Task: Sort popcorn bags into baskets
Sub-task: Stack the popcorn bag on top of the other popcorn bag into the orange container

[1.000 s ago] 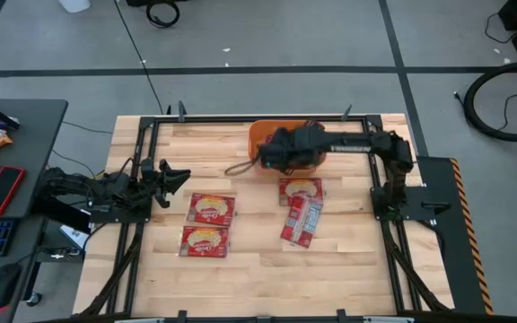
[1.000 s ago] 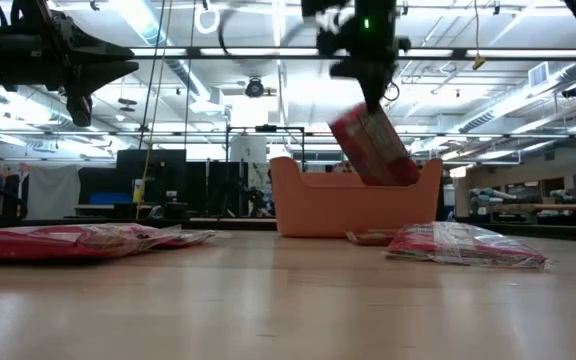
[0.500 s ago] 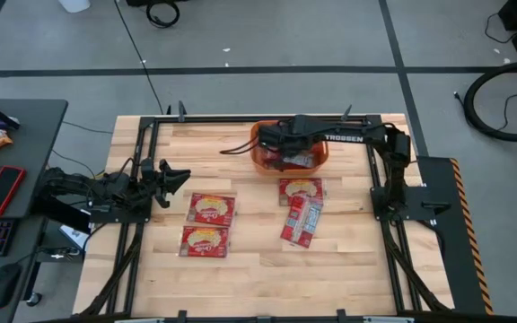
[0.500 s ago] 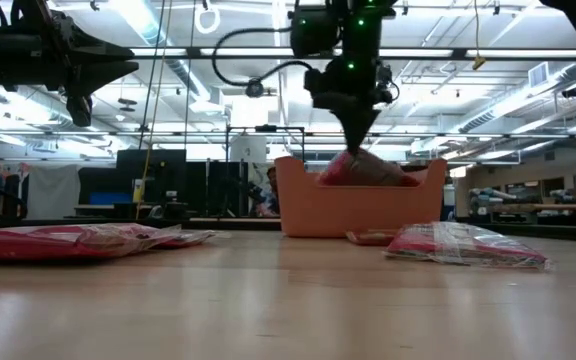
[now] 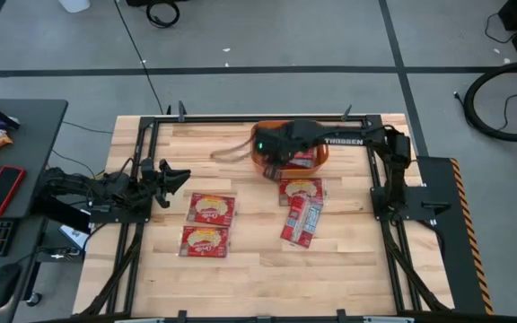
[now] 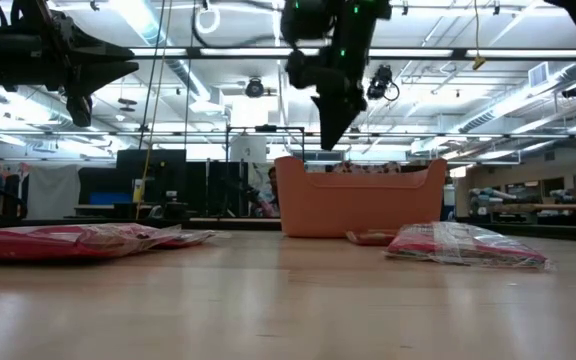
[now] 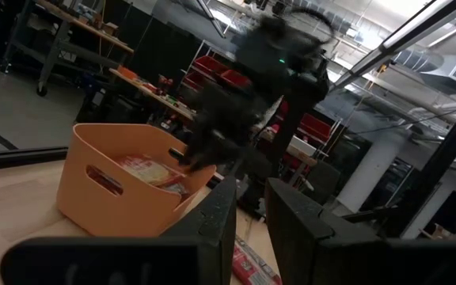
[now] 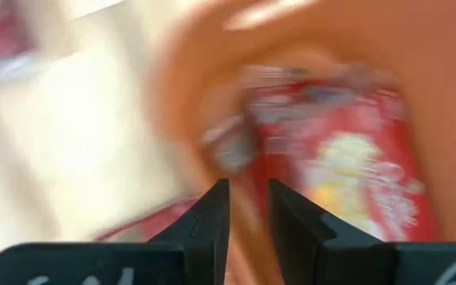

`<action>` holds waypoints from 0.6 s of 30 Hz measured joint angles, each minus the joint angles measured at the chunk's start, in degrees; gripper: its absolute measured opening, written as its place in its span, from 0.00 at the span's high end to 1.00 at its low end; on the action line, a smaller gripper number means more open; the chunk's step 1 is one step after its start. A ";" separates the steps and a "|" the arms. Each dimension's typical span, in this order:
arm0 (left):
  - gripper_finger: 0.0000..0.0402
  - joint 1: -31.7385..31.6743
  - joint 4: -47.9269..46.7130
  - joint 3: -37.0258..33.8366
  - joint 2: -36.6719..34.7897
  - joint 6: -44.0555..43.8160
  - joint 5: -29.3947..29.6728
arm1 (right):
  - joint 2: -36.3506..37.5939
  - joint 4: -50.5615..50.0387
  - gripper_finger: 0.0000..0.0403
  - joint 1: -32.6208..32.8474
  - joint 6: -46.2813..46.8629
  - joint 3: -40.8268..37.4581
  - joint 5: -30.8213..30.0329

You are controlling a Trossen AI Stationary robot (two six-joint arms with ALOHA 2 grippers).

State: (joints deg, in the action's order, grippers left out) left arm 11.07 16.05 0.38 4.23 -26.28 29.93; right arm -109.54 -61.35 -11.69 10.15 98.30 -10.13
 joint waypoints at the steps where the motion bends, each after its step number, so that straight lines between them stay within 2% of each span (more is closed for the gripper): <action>1: 0.82 -0.01 0.00 -0.01 0.00 0.00 0.00 | 0.00 -0.02 0.78 1.42 -1.15 0.00 0.10; 5: 0.82 -0.01 -0.05 0.00 0.00 0.00 0.00 | 0.00 -0.75 0.78 7.58 -5.53 0.00 -1.87; 12: 0.82 -0.01 -0.07 0.00 0.00 0.00 0.00 | 0.02 -1.31 0.77 18.97 -11.34 -1.26 -0.52; 18: 0.82 0.00 -0.07 0.00 0.00 -0.04 0.00 | 0.07 -2.11 0.73 26.09 -13.36 -9.12 -0.61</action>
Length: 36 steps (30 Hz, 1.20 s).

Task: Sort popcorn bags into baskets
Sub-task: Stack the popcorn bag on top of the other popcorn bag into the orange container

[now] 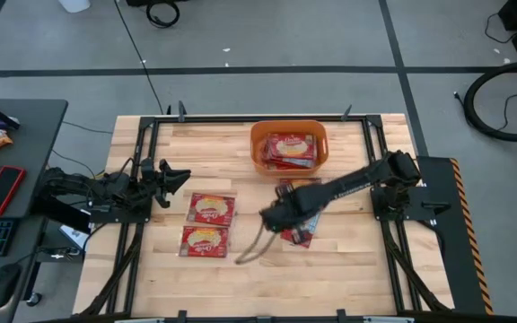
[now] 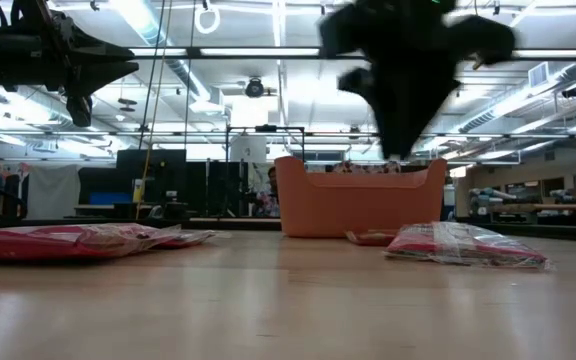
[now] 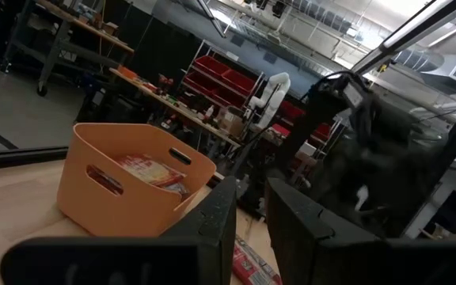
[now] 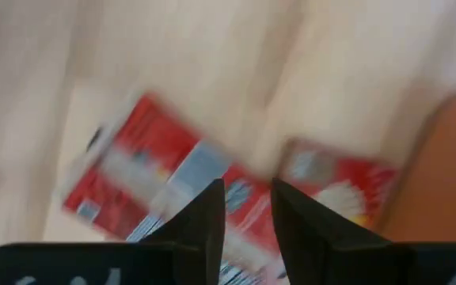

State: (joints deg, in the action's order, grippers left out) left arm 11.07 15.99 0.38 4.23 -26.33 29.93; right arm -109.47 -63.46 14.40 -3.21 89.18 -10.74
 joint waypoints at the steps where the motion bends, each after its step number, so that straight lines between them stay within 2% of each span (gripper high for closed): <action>1: 0.82 -0.02 0.00 0.00 0.00 0.00 0.00 | 0.00 -0.08 0.72 0.87 -0.01 -1.70 0.01; 6: 0.82 -0.02 0.00 0.00 0.00 0.02 0.00 | -0.02 -0.55 0.63 4.31 -0.01 -8.51 -0.10; 10: 0.82 -0.01 0.00 0.00 0.00 0.02 0.00 | -0.02 -0.96 0.55 6.09 -0.23 -12.17 -2.97; 16: 0.82 0.00 0.00 -0.01 0.00 0.00 0.00 | -0.02 -0.87 0.47 6.60 -8.38 -13.85 -7.39; 19: 0.82 -0.01 0.00 0.00 0.00 0.01 0.00 | -0.02 -0.37 0.47 6.44 -12.16 -13.85 -9.75; 24: 0.82 -0.02 0.00 -0.02 0.00 0.02 0.00 | -0.02 3.60 0.53 5.26 -18.67 -14.65 -7.78; 32: 0.82 -0.01 0.00 -0.01 0.00 0.02 0.00 | 0.28 12.58 0.56 3.04 -25.85 -21.42 -6.33; 36: 0.82 -0.02 0.01 0.00 0.00 0.02 0.00 | 0.39 14.12 0.64 2.39 -27.44 -23.16 -5.81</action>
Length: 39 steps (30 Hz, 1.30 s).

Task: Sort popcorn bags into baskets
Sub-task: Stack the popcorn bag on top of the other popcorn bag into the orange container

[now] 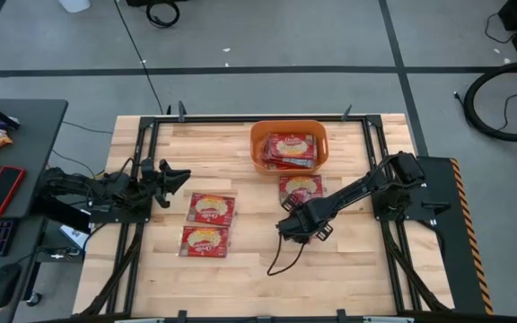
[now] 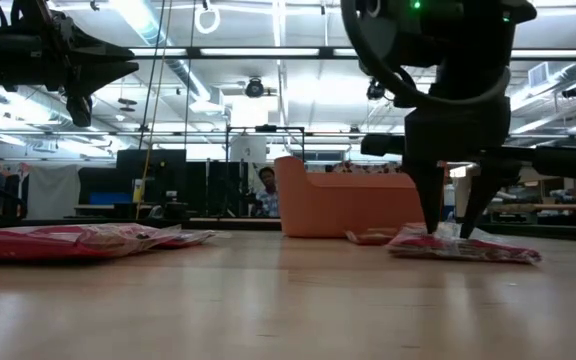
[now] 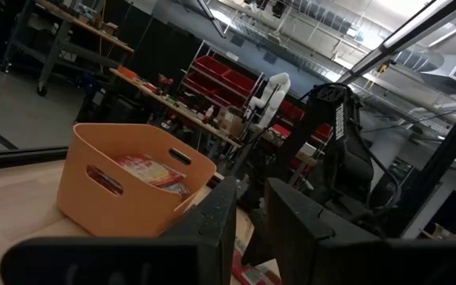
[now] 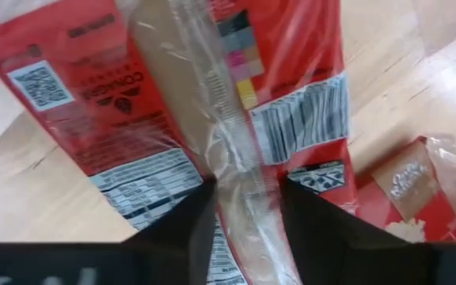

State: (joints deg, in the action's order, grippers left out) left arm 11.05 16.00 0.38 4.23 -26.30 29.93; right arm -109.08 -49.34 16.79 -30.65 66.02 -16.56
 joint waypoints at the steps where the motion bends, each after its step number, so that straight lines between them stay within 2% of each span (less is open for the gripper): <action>1: 0.82 0.01 0.00 0.00 0.00 0.01 0.00 | -0.04 -0.05 0.67 -0.15 0.00 -0.02 0.60; 7: 0.82 0.01 -0.01 0.00 0.00 -0.02 0.00 | -0.11 0.18 0.95 -0.62 1.20 -0.07 3.58; 8: 0.82 0.00 -0.01 0.00 0.00 0.00 0.00 | -0.14 0.23 0.97 -0.60 1.66 -0.09 3.55; 16: 0.82 0.02 -0.01 0.00 0.00 0.00 0.00 | -0.85 -5.78 0.99 -0.69 8.51 6.95 3.31; 22: 0.82 0.00 -0.01 0.00 0.00 0.00 0.00 | -0.76 -12.58 0.99 -0.71 12.71 15.30 -0.79; 26: 0.82 0.00 0.00 -0.01 0.00 0.00 0.00 | -0.69 -17.64 0.99 -0.90 17.39 21.69 -4.77; 32: 0.82 0.02 -0.01 -0.02 0.00 -0.02 0.00 | -0.61 -26.67 0.99 -3.38 25.65 30.42 -14.35; 36: 0.82 0.00 0.01 0.00 0.00 -0.02 0.00 | -0.52 -29.77 0.99 -6.22 29.45 33.23 -21.13; 39: 0.82 0.00 -0.01 0.00 0.00 -0.02 0.00 | -0.50 -29.78 0.99 -9.51 29.63 33.29 -22.79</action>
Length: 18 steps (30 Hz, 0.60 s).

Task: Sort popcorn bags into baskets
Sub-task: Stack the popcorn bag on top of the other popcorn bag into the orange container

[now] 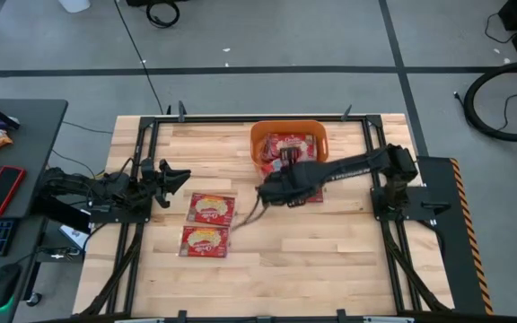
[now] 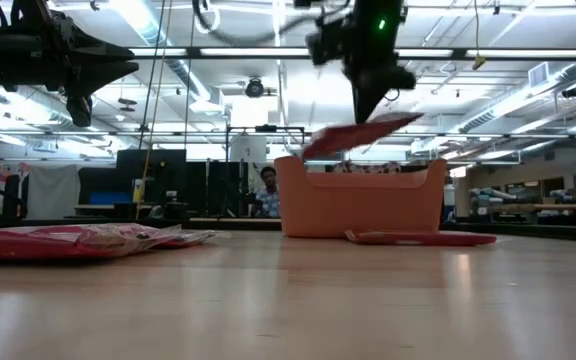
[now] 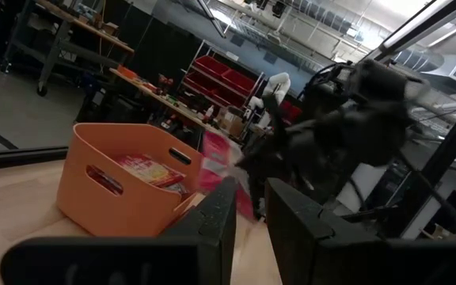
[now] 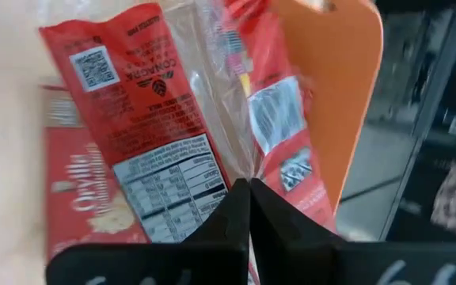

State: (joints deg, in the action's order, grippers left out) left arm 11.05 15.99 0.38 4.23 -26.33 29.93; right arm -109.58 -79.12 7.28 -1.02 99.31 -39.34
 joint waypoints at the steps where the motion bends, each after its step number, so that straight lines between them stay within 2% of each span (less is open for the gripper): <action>1: 0.82 0.00 0.00 -0.02 0.00 -0.02 0.00 | 0.00 0.17 0.99 -1.37 0.02 -0.13 0.00; 7: 0.82 0.02 0.00 0.00 0.00 0.00 0.00 | 0.02 1.66 0.99 -10.99 -1.08 -1.18 -0.05; 12: 0.82 0.02 0.01 -0.01 0.00 -0.02 0.00 | 0.02 7.96 0.99 -19.01 -7.58 -1.18 1.41; 18: 0.82 0.02 0.00 0.00 0.00 -0.02 -0.11 | 0.02 16.29 0.98 -28.00 -12.36 -1.18 13.97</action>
State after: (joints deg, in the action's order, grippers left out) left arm 11.07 15.99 0.38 4.23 -26.35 29.82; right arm -109.56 -62.82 -20.72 -13.38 98.13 -25.37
